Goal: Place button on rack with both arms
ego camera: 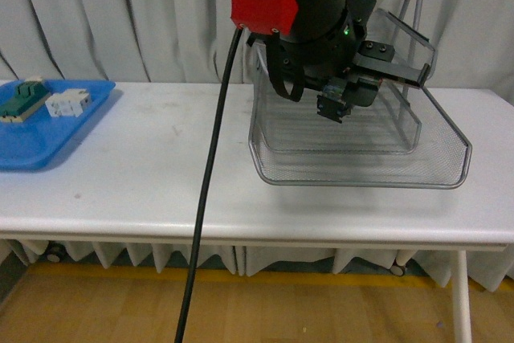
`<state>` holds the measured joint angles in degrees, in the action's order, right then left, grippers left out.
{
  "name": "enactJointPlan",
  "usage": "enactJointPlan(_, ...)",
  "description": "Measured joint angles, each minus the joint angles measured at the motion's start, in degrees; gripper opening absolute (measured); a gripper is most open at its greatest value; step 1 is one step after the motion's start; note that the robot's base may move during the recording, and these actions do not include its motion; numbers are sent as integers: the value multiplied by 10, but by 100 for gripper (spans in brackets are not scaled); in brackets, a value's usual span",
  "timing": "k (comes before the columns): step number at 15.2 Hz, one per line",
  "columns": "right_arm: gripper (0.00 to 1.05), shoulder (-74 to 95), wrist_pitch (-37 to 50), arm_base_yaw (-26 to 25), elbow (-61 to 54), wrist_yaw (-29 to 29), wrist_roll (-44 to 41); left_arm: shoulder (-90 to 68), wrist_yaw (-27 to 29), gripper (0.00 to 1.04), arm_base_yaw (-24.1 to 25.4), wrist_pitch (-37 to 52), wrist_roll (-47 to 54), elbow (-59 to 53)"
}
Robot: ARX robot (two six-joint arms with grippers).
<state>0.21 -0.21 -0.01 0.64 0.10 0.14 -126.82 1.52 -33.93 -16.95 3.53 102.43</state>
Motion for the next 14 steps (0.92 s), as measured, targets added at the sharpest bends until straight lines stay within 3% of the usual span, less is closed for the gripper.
enactJointPlan(5,98,0,0,0,0,0,0,-106,4,36,-2,-72,0,124)
enactJointPlan(6,98,0,0,0,0,0,0,-118,4,41,-1,-78,-4,142)
enactJointPlan(11,98,0,0,0,0,0,0,-109,-15,94,5,-17,-49,139)
enactJointPlan(12,98,0,0,0,0,0,0,-81,-15,100,8,7,-53,102)
enactJointPlan(14,98,0,0,0,0,0,0,-9,-8,98,18,91,-66,23)
